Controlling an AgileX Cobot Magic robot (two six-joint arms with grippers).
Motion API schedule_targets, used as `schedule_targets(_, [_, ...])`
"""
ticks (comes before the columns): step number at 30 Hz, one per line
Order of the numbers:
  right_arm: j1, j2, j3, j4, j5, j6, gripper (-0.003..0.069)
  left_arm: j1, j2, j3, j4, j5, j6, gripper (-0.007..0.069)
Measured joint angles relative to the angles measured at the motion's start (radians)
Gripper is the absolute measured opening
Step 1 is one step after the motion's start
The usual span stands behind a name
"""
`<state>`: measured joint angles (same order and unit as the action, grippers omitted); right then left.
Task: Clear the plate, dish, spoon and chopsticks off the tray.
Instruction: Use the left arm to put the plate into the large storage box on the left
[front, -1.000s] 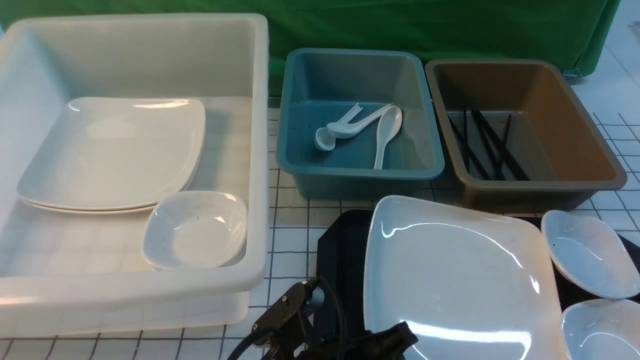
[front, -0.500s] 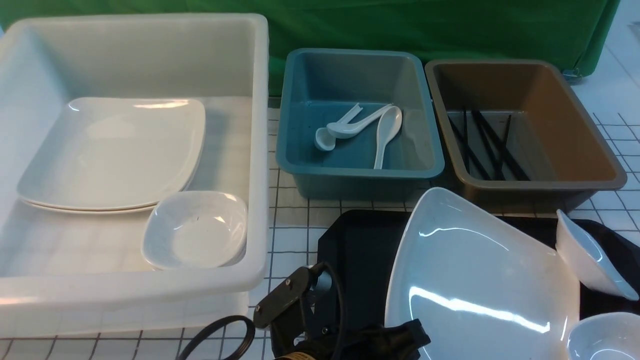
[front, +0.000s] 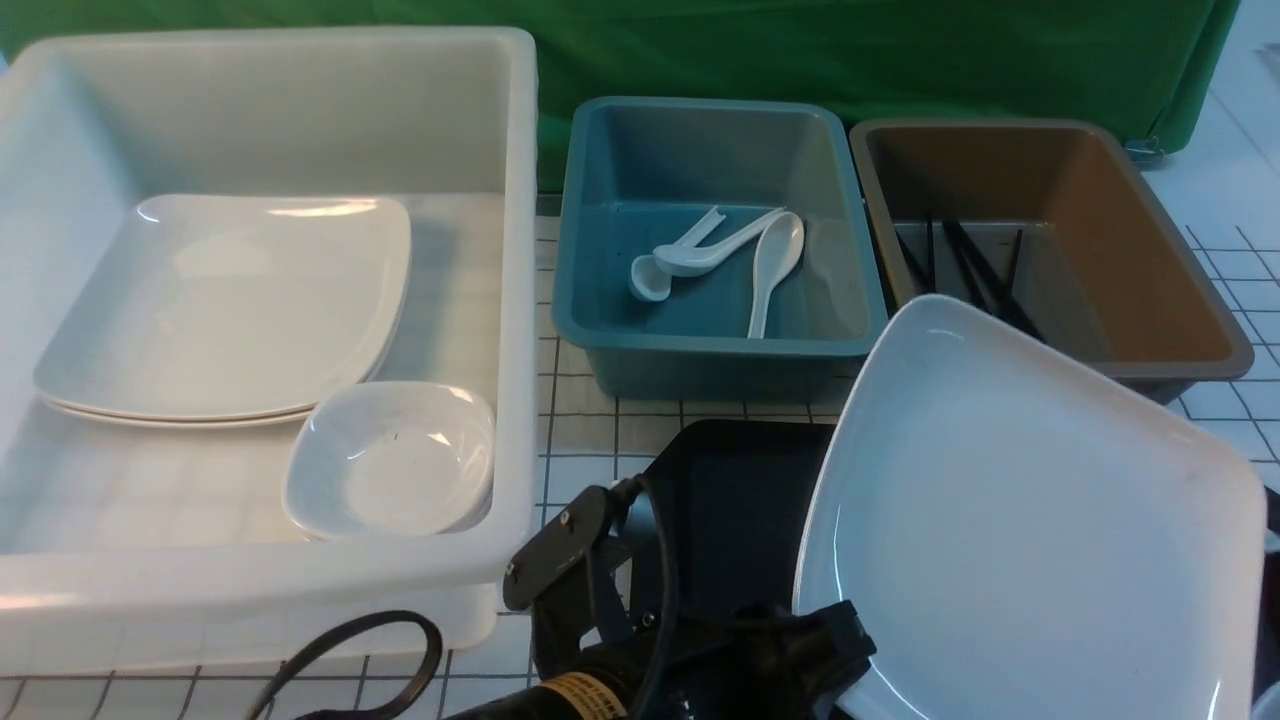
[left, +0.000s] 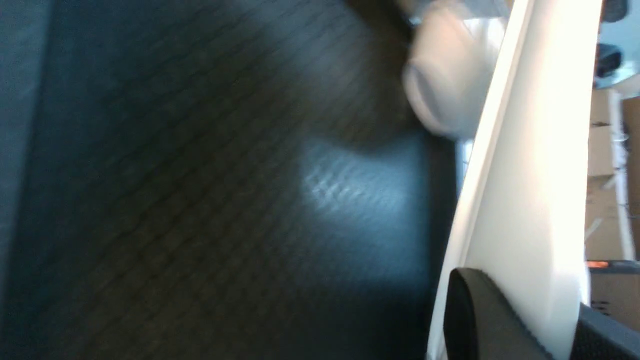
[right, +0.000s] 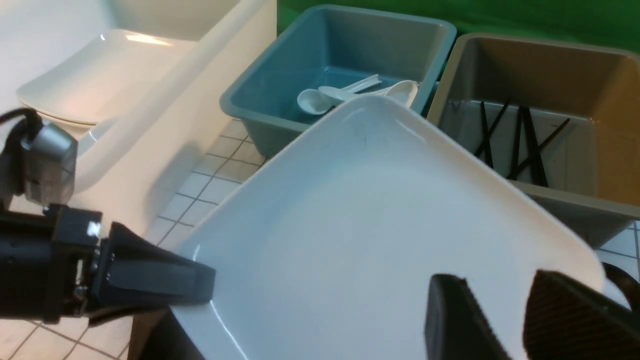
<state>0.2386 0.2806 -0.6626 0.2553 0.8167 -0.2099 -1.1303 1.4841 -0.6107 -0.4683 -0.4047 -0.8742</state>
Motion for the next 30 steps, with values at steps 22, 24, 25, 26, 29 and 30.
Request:
schedule_targets(22, [0.0, 0.0, 0.0, 0.0, -0.003, 0.0, 0.0237, 0.296, -0.367, 0.001, 0.019, -0.042, 0.099, 0.0017])
schedule_targets(24, [0.0, 0.0, 0.0, 0.0, -0.003, 0.0, 0.0237, 0.375, -0.426, 0.001, 0.02, -0.016, 0.111, 0.0015])
schedule_targets(25, [0.0, 0.0, 0.0, 0.0, -0.003, 0.0, 0.0237, 0.449, -0.467, 0.001, 0.02, 0.018, 0.123, 0.0015])
schedule_targets(26, [0.0, 0.0, 0.0, 0.0, -0.003, 0.0, 0.0237, 0.513, -0.505, 0.001, 0.02, 0.056, 0.135, 0.0015])
schedule_targets(29, [0.0, 0.0, 0.0, 0.0, -0.003, 0.0, 0.0238, 0.708, -0.599, 0.0, 0.035, 0.198, 0.143, 0.0015])
schedule_targets(30, [0.0, 0.0, 0.0, 0.0, -0.003, 0.0, 0.0239, 0.77, -0.621, 0.0, 0.052, 0.253, 0.144, 0.0015])
